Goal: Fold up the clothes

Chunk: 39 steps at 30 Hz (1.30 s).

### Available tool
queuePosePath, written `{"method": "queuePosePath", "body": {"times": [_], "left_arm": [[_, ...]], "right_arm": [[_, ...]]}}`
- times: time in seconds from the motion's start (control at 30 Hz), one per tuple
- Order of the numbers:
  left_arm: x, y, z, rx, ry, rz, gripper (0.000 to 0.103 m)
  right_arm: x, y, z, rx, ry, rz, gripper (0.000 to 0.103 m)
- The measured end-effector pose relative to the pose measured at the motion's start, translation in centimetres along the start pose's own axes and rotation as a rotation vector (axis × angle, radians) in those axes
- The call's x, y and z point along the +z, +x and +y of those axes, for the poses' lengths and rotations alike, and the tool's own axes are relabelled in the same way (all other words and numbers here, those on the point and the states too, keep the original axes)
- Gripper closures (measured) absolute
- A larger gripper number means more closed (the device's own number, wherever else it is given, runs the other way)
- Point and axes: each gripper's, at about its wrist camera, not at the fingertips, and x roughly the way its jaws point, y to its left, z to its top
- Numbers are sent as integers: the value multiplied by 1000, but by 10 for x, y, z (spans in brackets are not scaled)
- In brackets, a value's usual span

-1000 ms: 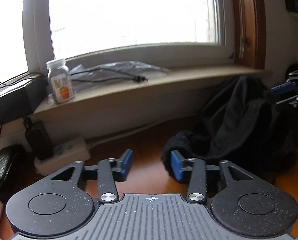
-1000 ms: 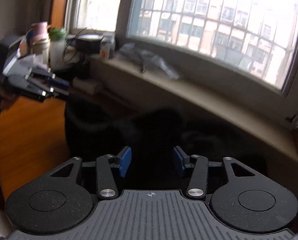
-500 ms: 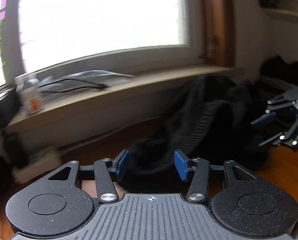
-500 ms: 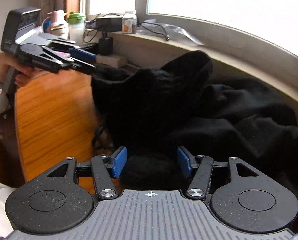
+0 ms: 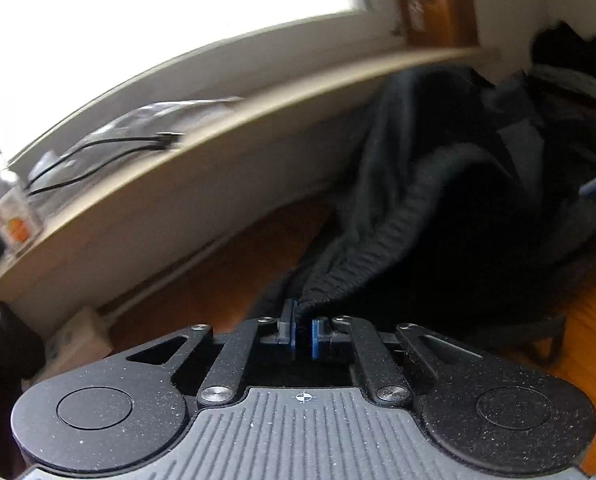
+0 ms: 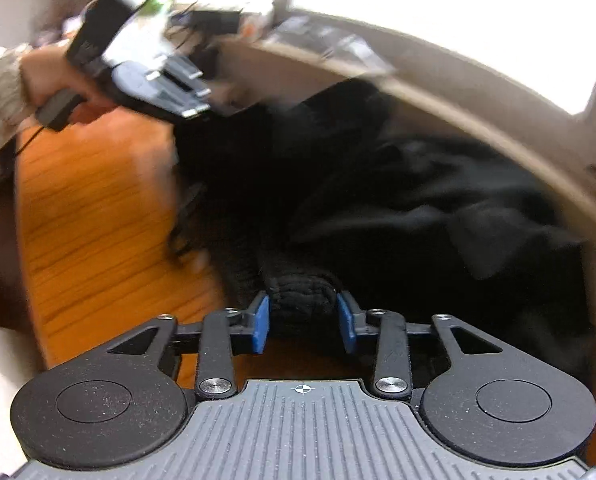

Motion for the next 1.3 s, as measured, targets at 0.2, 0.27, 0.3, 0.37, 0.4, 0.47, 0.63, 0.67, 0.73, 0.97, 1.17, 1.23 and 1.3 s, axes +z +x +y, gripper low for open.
{"method": "queuePosePath", "body": {"times": [0.2,0.27,0.3,0.37,0.4,0.47,0.63,0.67,0.73,0.97,1.17,1.23,1.3], "left_arm": [[-6,-59,24,-16,-35,-67,97],[-15,-76,25,-16,-25,-66,97],[-20,-84,25,-9,-20,-67,97],[-31,-100,29,-14,-28,-68,97],[-36,-107,30,-16,-32,-65,97],[-44,-122,37,-12,-41,-72,97],[-52,-133,46,-1,-45,-49,85],[-54,-133,44,3,-36,-40,75],[-56,-131,42,13,-18,-23,69],[-66,-115,38,2,-17,9,69],[-69,-99,43,7,-61,15,69],[-71,-94,43,7,-66,21,69],[-72,-89,43,5,-72,27,69]], "right_arm": [[36,-38,-43,-142,35,-109,100],[49,-43,-48,-204,17,-144,102],[57,-46,-51,-237,14,-173,102],[76,-53,-59,-273,29,-236,102],[85,-57,-63,-290,37,-268,102],[108,-60,-69,-297,48,-317,102],[136,-41,-52,-220,21,-320,102],[131,-38,-46,-201,14,-301,102],[120,-31,-34,-161,1,-264,101],[80,-7,6,-27,-43,-129,96],[34,-11,30,75,-10,-36,81],[24,-11,39,100,-8,-11,77],[18,-9,48,119,-11,6,76]]}}
